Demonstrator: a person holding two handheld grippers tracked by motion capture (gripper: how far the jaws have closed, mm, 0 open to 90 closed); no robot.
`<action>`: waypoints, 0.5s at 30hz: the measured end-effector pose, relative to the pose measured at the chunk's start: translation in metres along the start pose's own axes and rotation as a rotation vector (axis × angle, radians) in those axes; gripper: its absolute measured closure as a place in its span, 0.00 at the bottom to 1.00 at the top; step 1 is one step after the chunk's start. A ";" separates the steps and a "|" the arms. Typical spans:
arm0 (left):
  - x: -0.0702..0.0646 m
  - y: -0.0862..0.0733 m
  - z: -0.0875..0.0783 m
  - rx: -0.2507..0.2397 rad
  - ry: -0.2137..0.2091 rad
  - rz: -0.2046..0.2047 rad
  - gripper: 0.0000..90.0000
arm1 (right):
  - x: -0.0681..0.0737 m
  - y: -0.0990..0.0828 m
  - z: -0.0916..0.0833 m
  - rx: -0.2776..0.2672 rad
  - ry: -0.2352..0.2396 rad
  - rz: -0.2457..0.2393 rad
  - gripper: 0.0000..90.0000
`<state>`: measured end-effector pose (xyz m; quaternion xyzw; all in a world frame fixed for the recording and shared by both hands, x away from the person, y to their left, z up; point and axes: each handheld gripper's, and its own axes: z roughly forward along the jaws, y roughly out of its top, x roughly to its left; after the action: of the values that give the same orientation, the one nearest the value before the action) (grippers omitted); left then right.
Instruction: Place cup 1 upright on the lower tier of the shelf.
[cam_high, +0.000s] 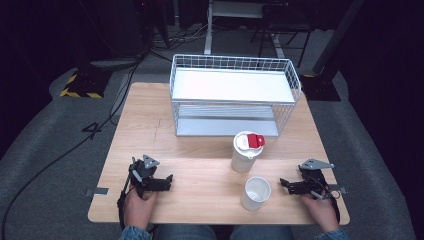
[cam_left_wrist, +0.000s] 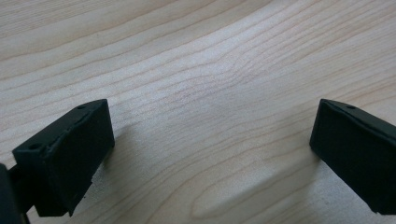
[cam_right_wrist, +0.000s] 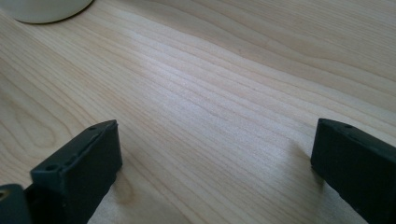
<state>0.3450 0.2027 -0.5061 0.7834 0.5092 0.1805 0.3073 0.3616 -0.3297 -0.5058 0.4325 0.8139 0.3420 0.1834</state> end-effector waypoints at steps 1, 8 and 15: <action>0.000 0.000 0.000 0.000 0.000 -0.001 0.00 | 0.000 0.000 -0.001 0.000 0.001 0.001 0.04; -0.001 0.001 0.001 -0.001 0.010 -0.007 0.00 | 0.000 0.000 -0.001 -0.001 0.000 0.002 0.04; -0.001 0.001 0.001 -0.001 0.010 -0.008 0.00 | 0.000 -0.001 -0.001 0.000 -0.008 0.006 0.04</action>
<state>0.3466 0.2014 -0.5060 0.7805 0.5136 0.1834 0.3058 0.3607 -0.3300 -0.5056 0.4363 0.8119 0.3408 0.1856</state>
